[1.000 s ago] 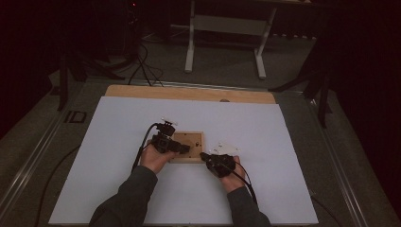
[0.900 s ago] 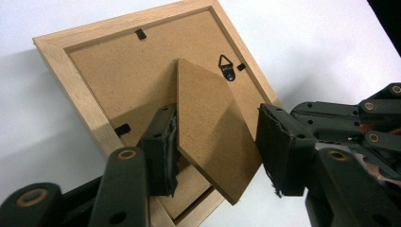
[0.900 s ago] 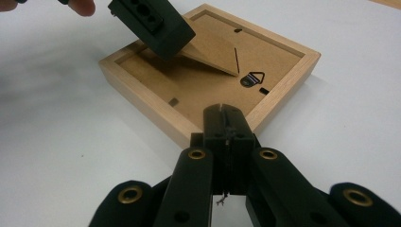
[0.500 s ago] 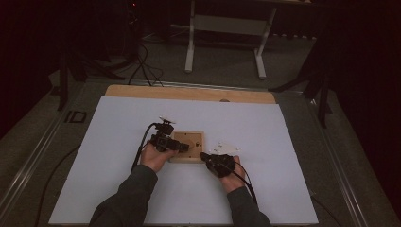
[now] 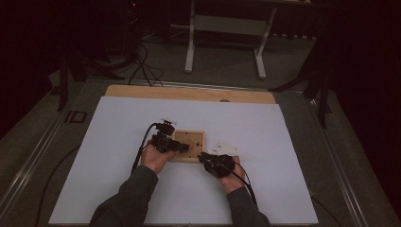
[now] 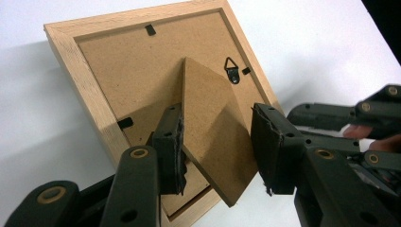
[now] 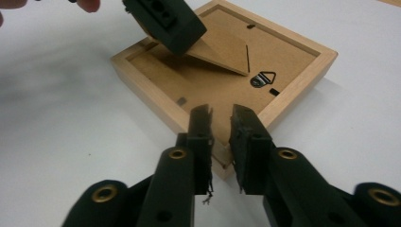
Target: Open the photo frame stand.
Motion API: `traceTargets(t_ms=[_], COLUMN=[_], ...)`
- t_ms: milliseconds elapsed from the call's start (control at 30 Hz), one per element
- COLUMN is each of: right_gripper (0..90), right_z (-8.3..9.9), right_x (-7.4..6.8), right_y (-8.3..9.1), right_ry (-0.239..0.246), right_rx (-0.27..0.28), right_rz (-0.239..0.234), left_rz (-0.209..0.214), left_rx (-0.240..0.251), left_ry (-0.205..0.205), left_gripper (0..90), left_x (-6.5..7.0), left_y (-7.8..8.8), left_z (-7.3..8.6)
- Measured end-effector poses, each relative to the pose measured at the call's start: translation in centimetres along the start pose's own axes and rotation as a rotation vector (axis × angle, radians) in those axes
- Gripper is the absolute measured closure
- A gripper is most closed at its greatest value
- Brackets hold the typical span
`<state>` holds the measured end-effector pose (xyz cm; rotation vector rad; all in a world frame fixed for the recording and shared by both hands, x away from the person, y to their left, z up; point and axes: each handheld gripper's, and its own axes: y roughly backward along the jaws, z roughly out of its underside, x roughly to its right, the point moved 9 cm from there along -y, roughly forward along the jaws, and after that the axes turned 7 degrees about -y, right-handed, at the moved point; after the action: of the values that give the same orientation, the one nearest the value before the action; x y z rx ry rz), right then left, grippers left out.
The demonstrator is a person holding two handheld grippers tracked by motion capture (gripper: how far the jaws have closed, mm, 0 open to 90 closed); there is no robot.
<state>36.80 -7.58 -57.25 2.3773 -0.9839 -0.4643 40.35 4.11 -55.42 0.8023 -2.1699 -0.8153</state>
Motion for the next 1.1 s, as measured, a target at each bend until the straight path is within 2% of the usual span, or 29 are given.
traceTargets(t_ms=[133, 433, 567, 767, 1100], right_gripper=[70.4, 58.0, 56.7, 52.9, 50.1], right_z=[-0.1, -0.9, -1.2, -1.5, -1.7], right_x=[0.5, 1.2, 1.5, 1.7, 1.9], right_y=[0.2, 1.3, 1.6, 1.9, 2.1], right_ry=[-0.019, -0.076, -0.085, -0.102, -0.123], right_rx=[0.001, 0.025, 0.028, 0.023, 0.020], right_rz=[0.013, -0.014, -0.015, -0.030, -0.038], left_rz=[-0.011, -0.033, -0.044, -0.076, -0.102], left_rx=[0.004, 0.021, 0.028, 0.043, 0.060], left_ry=[-0.018, -0.063, -0.079, -0.135, -0.175], left_gripper=[57.3, 57.3, 57.3, 57.3, 57.3], left_x=[0.2, 0.6, 0.8, 1.2, 1.6], left_y=[0.1, 0.3, 0.4, 0.6, 0.8], left_z=[0.0, 0.0, -0.1, 0.1, 0.3])
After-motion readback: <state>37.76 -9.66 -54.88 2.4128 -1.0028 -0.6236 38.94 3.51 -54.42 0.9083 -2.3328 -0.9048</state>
